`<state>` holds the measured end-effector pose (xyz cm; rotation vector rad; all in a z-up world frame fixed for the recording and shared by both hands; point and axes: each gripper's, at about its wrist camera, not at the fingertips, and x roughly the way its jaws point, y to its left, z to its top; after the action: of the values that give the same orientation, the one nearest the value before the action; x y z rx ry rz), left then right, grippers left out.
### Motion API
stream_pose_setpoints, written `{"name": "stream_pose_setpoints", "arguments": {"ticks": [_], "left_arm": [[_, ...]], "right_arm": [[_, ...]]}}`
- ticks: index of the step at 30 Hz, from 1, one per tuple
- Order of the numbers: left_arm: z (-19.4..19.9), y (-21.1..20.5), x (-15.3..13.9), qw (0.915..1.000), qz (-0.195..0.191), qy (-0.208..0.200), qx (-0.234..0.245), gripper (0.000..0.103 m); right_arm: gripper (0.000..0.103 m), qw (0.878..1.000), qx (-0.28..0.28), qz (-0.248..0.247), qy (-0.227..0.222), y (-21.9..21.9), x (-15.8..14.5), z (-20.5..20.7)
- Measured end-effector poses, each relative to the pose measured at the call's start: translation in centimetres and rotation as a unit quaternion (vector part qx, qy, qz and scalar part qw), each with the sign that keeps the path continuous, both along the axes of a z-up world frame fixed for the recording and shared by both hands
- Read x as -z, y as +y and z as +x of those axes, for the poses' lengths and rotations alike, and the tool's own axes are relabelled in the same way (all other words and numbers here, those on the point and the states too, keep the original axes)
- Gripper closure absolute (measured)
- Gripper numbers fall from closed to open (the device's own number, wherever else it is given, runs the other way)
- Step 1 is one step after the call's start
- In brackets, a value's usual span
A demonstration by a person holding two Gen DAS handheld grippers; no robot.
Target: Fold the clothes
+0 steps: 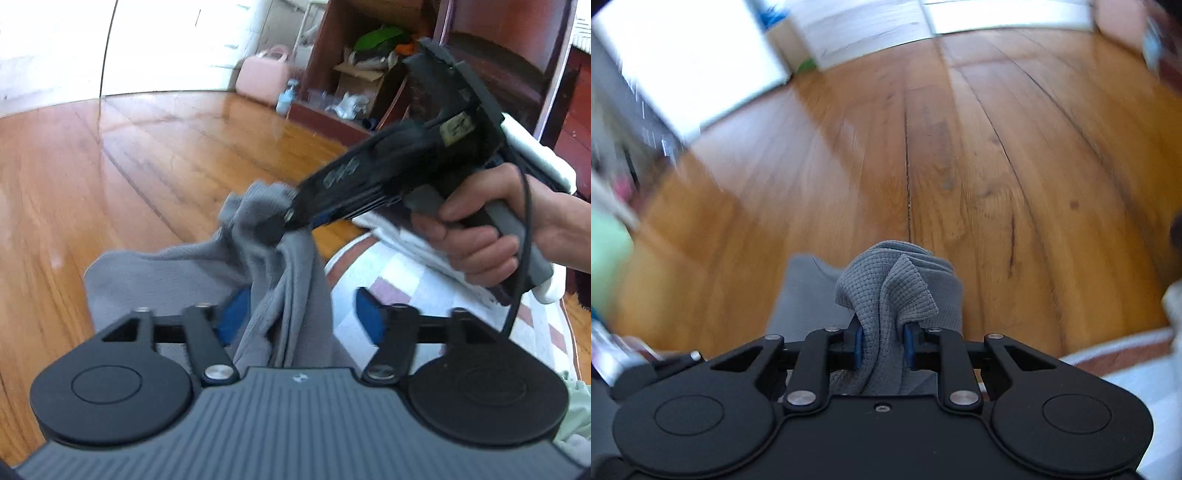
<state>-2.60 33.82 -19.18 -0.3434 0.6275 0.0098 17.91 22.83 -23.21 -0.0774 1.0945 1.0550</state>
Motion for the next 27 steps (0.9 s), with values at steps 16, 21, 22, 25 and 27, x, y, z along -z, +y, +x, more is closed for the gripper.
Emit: {"name": "stream_pose_setpoints", "arguments": {"ticks": [16,21,22,25,27], "left_arm": [[-4.4,10.7,6.9,0.9495,-0.242,0.068,-0.188,0.083],[-5.1,10.6,5.4,0.9585,-0.203,0.075,-0.185,0.08],[-5.4,10.9,5.5,0.9564,-0.217,0.077,-0.179,0.08],[-6.0,12.2,6.3,0.9419,-0.282,0.067,-0.169,0.069],[-6.4,12.3,6.5,0.9406,-0.292,0.052,-0.165,0.064]], "right_arm": [[0.069,0.988,0.012,0.109,0.112,3.5,0.9,0.5],[0.057,0.987,-0.006,0.118,0.107,5.7,1.0,0.0],[0.057,0.987,-0.009,0.12,0.105,6.1,1.0,0.0],[0.056,0.993,-0.022,0.1,0.056,4.8,0.4,-1.3],[0.059,0.994,-0.042,0.093,0.038,4.5,0.4,-2.0]]}}
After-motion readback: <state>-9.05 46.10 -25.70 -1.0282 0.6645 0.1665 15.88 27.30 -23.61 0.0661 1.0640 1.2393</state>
